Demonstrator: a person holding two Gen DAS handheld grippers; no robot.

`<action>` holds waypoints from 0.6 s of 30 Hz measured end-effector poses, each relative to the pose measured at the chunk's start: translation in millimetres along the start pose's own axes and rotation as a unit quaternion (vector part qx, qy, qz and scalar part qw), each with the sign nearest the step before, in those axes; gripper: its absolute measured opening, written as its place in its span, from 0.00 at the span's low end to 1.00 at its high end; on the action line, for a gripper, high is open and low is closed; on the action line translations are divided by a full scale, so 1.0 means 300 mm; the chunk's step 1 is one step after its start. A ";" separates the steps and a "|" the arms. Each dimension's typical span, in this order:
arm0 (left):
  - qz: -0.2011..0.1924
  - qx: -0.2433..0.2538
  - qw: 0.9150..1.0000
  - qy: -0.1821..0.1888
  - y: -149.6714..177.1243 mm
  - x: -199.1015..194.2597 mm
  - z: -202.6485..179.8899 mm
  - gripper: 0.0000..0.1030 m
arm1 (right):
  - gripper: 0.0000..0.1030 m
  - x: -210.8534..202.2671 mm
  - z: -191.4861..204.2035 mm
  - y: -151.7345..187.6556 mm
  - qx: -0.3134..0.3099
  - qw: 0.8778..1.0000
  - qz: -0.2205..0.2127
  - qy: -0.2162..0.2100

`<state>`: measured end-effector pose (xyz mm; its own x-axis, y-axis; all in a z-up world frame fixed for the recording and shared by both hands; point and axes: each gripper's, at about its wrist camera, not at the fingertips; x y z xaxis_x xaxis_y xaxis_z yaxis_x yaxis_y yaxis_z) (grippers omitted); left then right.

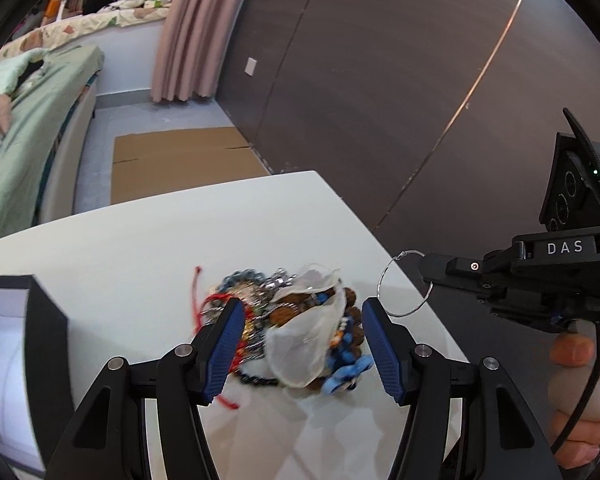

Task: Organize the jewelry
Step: 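Reach the right tool into the pile and grasp the white cloth pouch, then carry the white pouch to the black box and open the right tool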

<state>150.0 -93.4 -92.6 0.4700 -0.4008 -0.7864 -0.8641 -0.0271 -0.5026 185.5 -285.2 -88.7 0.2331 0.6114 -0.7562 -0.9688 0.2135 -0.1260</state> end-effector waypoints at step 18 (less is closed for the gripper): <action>0.027 0.028 0.998 -0.042 -0.006 0.102 -0.055 0.00 | 0.04 -0.016 -0.030 -0.012 0.003 1.000 0.000 0.010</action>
Point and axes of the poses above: each gripper's, at about its wrist camera, not at the fingertips, and x roughly the way its jaws point, z to its left, y to its underside, and after that the axes turned 11 degrees about z, right-handed
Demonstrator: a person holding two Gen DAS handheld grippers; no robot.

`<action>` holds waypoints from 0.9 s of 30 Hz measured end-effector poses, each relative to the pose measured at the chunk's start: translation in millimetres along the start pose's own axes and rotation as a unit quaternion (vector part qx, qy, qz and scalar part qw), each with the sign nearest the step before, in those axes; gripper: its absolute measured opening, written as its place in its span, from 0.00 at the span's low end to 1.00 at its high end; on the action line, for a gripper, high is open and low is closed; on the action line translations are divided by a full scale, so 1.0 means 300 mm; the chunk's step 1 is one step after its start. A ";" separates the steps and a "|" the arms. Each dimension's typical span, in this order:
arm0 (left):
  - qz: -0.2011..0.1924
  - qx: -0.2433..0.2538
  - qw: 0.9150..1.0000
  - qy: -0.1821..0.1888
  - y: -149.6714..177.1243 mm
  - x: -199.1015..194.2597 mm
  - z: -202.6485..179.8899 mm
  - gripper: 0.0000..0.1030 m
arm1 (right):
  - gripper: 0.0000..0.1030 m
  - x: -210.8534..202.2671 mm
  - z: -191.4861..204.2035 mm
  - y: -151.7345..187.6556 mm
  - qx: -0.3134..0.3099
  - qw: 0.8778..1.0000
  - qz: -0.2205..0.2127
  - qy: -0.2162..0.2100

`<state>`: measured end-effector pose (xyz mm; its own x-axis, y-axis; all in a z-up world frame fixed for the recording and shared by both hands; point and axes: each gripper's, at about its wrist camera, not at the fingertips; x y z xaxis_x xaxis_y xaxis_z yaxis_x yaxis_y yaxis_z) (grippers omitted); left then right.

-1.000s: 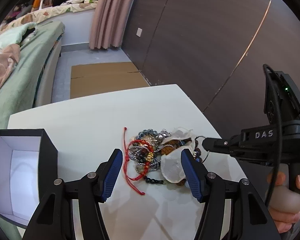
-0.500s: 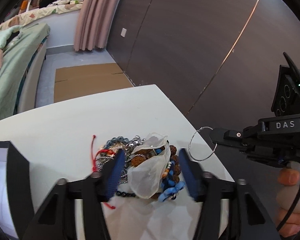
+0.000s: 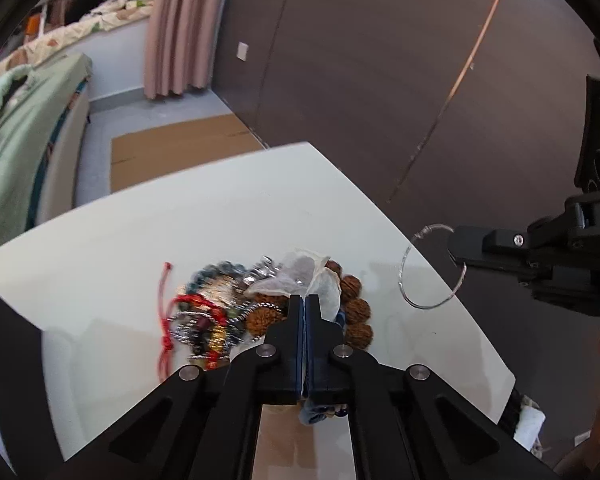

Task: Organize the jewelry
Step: 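Carry the white pouch to the black box and open the right tool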

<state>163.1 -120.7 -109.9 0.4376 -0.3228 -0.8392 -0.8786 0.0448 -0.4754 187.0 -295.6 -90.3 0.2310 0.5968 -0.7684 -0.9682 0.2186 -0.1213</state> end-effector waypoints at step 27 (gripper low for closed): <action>-0.148 -0.097 0.984 0.017 0.034 -0.505 0.287 0.00 | 0.04 0.094 0.285 0.086 -0.105 0.989 0.005 -0.100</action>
Point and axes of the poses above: each gripper's, at about its wrist camera, not at the fingertips, and x roughly the way its jaws point, z to its left, y to its underside, and after that the axes turned 11 degrees about z, right-handed
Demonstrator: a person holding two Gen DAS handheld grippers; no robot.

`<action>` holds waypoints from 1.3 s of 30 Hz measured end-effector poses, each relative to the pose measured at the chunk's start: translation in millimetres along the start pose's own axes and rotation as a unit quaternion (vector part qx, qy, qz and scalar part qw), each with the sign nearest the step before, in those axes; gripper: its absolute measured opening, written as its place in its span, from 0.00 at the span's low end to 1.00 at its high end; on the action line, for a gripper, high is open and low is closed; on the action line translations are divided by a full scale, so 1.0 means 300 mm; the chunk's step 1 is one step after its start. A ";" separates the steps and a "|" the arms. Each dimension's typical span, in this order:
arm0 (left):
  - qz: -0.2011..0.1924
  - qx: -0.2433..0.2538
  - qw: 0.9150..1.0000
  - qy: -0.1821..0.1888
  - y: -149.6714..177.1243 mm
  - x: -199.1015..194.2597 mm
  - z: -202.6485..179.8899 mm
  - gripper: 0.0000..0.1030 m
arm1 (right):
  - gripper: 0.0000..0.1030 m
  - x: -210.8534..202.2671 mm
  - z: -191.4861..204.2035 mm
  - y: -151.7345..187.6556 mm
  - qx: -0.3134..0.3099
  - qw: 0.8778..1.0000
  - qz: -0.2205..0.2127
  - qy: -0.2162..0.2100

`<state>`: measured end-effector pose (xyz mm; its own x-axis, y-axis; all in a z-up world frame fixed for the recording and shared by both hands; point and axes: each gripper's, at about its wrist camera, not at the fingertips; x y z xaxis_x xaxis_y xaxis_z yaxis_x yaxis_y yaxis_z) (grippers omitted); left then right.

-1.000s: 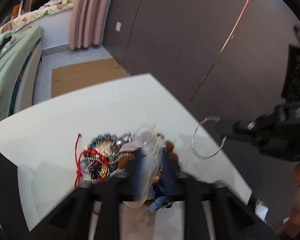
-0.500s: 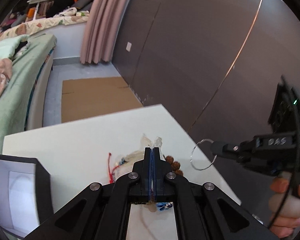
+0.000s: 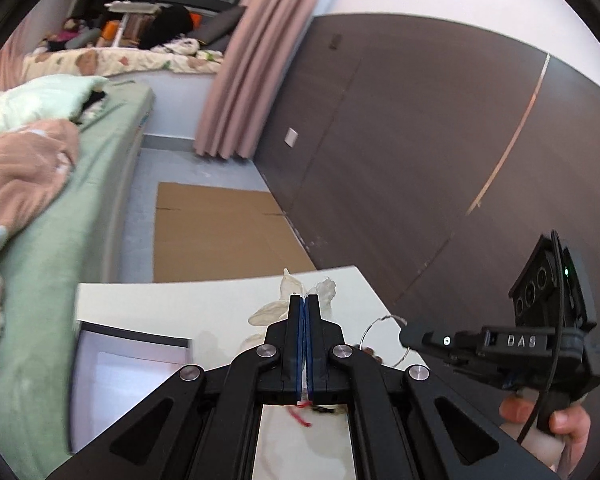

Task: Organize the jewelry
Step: 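Carry the white pouch to the black box and open the right tool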

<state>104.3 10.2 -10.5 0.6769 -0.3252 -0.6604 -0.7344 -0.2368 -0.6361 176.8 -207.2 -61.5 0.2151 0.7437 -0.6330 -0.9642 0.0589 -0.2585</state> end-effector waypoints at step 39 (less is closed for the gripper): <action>0.033 -0.106 0.992 -0.066 0.087 -0.154 0.266 0.01 | 0.63 0.245 0.183 0.174 -0.039 0.998 0.041 -0.041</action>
Point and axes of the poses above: each gripper's, at about its wrist camera, not at the fingertips, and x roughly the way its jaws point, z to its left, y to its underside, and after that the axes turned 11 degrees about z, right-handed
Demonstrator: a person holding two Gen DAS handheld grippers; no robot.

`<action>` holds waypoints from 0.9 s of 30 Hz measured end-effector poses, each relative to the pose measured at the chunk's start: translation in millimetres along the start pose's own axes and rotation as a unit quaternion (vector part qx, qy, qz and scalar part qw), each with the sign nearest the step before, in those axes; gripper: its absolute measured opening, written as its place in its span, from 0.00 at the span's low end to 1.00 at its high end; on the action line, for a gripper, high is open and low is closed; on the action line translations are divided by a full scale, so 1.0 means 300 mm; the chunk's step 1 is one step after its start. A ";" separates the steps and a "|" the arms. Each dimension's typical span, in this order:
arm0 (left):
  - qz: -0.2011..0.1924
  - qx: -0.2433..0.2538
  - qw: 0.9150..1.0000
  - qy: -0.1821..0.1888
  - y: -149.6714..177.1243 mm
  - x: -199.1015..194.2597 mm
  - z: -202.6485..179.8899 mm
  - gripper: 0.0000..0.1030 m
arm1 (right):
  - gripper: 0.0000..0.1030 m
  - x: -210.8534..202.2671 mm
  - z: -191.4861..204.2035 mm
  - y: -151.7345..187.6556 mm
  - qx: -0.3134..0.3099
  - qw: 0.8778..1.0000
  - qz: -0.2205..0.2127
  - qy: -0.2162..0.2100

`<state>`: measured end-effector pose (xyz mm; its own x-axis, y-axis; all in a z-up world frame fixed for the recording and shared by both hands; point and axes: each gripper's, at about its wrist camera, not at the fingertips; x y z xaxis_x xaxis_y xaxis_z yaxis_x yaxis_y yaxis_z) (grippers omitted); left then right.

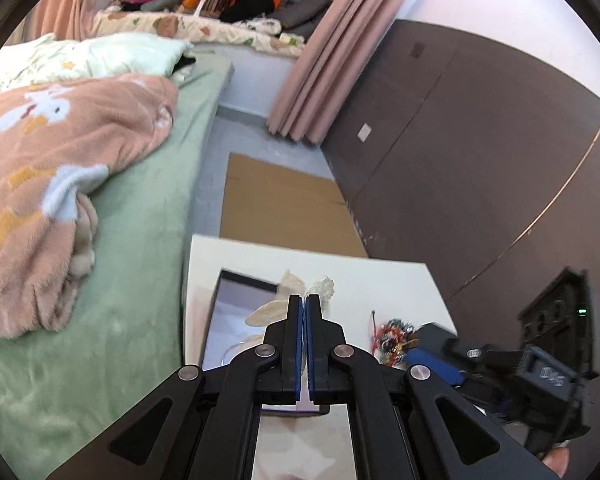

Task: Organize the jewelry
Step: 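Carry the white pouch to the black box and open the right tool, then move the left tool over the pile toward the blue flower ornament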

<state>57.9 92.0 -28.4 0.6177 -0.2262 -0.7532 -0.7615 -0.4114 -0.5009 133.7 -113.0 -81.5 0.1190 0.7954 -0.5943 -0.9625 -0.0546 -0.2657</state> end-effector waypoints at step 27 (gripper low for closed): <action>-0.008 0.051 0.999 -0.011 0.102 0.067 -0.192 0.99 | 0.63 -0.341 -0.146 0.031 -0.008 0.993 -0.045 0.109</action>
<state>58.3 23.8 -34.5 0.6271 -0.2008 -0.7526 -0.7678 -0.3218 -0.5540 123.1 -221.4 -56.6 0.2569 0.6476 -0.7174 -0.9416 0.0004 -0.3368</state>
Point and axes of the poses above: each gripper's, at about its wrist camera, not at the fingertips, and x roughly the way its jaws point, z to its left, y to its underside, and after that the axes turned 11 degrees about z, right-handed
